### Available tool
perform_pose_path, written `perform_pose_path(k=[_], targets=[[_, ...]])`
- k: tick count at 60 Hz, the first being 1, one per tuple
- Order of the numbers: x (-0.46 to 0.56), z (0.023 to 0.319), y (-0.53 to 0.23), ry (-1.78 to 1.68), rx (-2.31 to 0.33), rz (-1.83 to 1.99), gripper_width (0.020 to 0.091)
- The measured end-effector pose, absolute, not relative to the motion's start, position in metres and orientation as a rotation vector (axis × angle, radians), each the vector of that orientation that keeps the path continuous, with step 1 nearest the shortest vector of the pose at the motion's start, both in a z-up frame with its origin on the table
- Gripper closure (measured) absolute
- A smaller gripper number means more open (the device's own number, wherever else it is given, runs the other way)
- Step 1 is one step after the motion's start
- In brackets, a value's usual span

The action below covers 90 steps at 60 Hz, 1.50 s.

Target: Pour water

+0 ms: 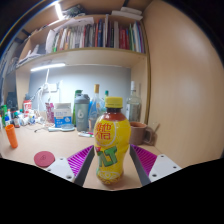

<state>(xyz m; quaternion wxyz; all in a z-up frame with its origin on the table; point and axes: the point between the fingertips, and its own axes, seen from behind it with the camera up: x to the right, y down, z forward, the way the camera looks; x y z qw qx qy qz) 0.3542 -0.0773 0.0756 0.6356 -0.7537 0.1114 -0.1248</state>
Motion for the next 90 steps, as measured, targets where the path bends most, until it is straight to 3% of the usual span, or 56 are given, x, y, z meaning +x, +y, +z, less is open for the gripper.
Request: perform_pose_path(k=[3,7,14,25,32,36,45,50,66,76,90], targets=[[0.354,0.07,-0.067,0.251,-1.739,-0.265,0.0338],[0.357,0.056,-0.062,0.258,-1.796,-0.264,0.0613],[0.358,0.06,-0.059,0.258,-1.769,-0.29,0.0642],[0.331,0.071,-0.053,0.212,-1.723,-0.237,0.0775],[0.297,0.105,-0.048,0.109,-1.659,-0.299,0.078],[0.265,0.139,-0.037,-0.024,-1.616,-0.374,0.0778],[0.169,0.216,0.002,-0.464,-1.46,-0.695,0.0779],[0.117,0.232,0.024,-0.778,-1.347,-0.938,0.0781],[0.029,0.205,0.069,-1.515,-0.855,-1.559,0.0781],[0.011,0.213,0.076,-1.613,-0.671,-1.694,0.0782],[0.012,0.209,0.081,-1.644,-0.681,-1.703,0.0782]])
